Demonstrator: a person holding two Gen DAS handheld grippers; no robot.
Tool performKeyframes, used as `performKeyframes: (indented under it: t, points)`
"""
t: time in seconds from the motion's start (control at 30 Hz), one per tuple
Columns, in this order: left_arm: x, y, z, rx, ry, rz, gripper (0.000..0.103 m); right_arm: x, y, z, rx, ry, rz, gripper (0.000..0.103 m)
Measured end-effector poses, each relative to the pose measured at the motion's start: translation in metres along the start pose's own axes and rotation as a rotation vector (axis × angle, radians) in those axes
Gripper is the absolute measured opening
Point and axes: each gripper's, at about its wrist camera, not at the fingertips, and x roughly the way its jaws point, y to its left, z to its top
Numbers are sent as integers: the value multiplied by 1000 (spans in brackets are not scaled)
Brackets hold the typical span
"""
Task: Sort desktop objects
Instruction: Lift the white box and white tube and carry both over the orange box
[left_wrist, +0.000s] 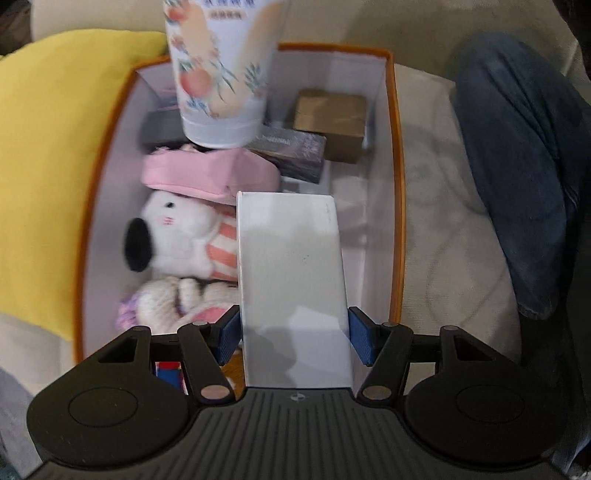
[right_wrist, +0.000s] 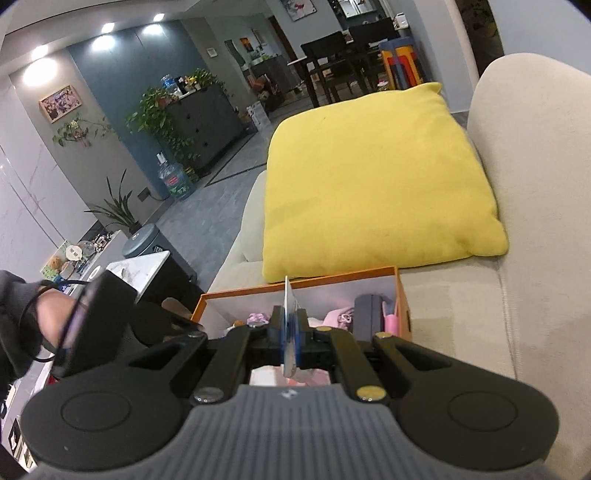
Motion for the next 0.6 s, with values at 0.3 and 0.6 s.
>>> performKeyframes:
  t: [0.3,0.6]
  points:
    - [21,16,3,27,10,-155,70,-2,-9,-5,-34,13,-112,4]
    - [41,37,1,-40,53,-309,70,5,-11,-10,-26,69,-95,4]
